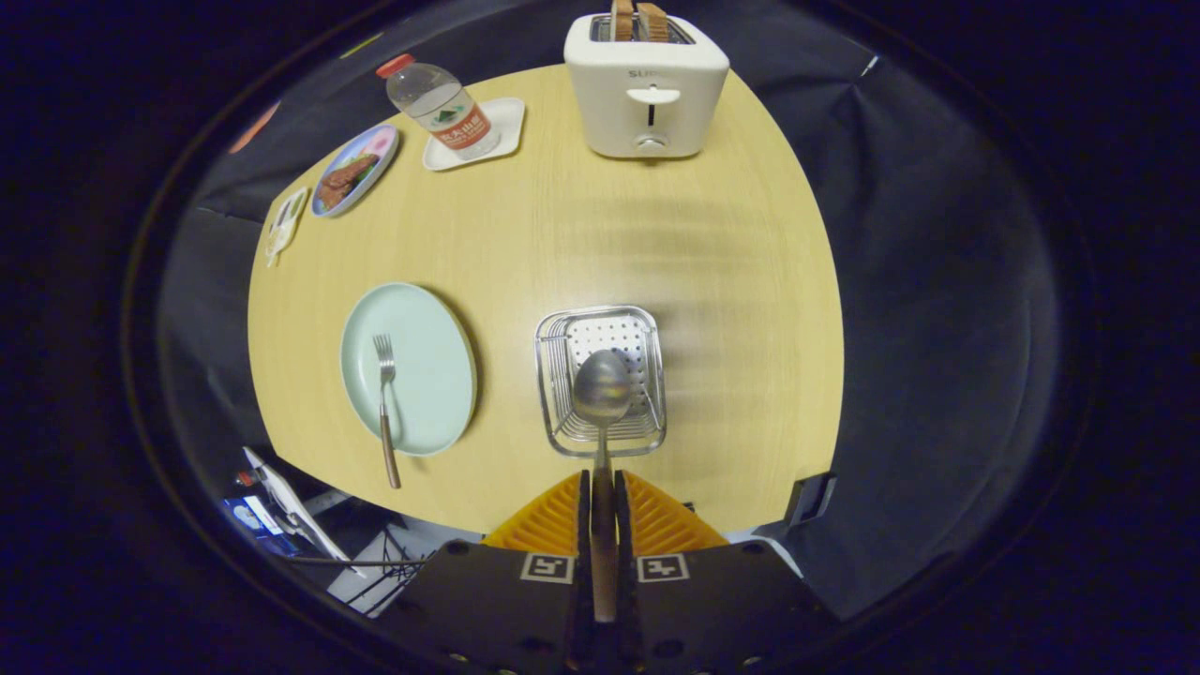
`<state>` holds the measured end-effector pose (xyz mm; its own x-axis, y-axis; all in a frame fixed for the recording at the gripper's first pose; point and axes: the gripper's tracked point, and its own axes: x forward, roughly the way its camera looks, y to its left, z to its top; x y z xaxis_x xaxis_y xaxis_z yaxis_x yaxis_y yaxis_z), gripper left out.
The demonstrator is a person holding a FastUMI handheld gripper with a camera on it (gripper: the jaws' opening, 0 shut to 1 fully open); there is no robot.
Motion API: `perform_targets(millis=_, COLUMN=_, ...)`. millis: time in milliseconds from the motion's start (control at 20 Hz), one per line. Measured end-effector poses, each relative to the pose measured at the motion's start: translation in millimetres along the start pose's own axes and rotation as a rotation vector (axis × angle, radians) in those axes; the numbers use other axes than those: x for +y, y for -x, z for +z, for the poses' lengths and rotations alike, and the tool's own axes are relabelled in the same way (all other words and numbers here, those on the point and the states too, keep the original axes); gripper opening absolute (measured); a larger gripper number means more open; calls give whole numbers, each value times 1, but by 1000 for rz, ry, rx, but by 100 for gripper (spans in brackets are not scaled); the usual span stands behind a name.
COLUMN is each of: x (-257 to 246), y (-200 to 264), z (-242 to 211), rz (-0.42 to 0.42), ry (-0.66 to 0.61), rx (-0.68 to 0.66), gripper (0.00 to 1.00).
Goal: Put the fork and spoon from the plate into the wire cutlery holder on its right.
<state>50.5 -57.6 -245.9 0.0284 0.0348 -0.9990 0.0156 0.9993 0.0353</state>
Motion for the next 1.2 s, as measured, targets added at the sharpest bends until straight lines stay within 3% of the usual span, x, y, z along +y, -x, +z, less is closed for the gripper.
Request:
perform_targets(millis=100, x=0, y=3, z=7, rz=4, ry=8, rx=-32, gripper=19)
perform_targets(millis=350, x=2, y=27, z=26, rz=4, ry=33, rx=-219, gripper=76)
perform_targets(millis=550, x=34, y=66, z=39, rz=44, ry=111, rx=-488, gripper=87)
perform_targets(millis=800, x=116, y=84, z=22, rz=137, ry=224, rx=-746, gripper=91)
perform_targets(millis=1000, x=180, y=59, z=1, rz=186, ry=306, rx=-845, gripper=94)
perform_targets(millis=1200, x=214, y=6, z=-12, rz=194, ry=281, rx=-788, gripper=95)
